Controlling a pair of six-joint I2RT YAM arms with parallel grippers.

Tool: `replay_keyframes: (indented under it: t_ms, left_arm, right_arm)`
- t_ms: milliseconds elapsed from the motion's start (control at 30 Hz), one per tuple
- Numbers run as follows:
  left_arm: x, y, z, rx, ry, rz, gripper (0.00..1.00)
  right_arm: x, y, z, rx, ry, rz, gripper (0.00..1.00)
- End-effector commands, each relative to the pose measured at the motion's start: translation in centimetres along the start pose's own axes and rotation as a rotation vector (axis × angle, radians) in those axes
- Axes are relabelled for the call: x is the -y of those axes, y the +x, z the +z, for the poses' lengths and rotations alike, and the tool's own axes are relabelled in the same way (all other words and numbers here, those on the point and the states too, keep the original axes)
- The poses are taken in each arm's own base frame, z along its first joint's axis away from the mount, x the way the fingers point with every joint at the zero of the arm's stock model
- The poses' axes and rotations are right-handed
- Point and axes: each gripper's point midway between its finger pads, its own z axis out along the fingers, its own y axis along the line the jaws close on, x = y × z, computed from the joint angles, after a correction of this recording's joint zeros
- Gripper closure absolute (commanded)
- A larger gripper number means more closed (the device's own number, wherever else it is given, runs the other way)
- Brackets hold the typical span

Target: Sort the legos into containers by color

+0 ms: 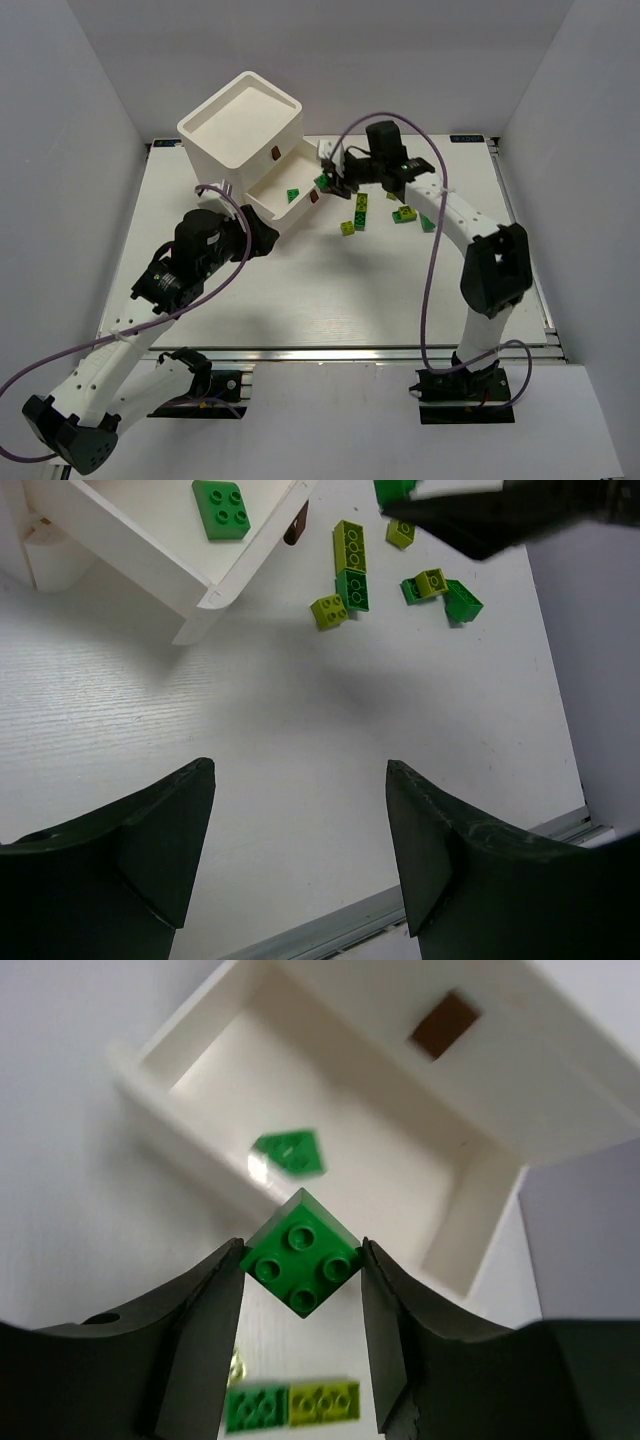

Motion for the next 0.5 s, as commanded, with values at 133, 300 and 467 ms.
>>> replay_keyframes:
  t_ms: [133, 300, 467]
  left_arm:
    - [0.4, -0.8, -0.5, 0.036, 0.011, -0.023, 0.21]
    - [1.0, -1.2, -0.4, 0.050, 0.039, -0.037, 0.21]
    - [2.1, -1.5, 0.3, 0.056, 0.092, -0.042, 0.19]
  right_arm:
    - [8.5, -5.4, 6.0, 0.122, 0.256, 0.232, 0.92]
    - [8.3, -4.2, 9.7, 0.105, 0.240, 0.254, 0.57]
    - [8.7, -4.3, 9.3, 0.117, 0.252, 0.282, 0.29]
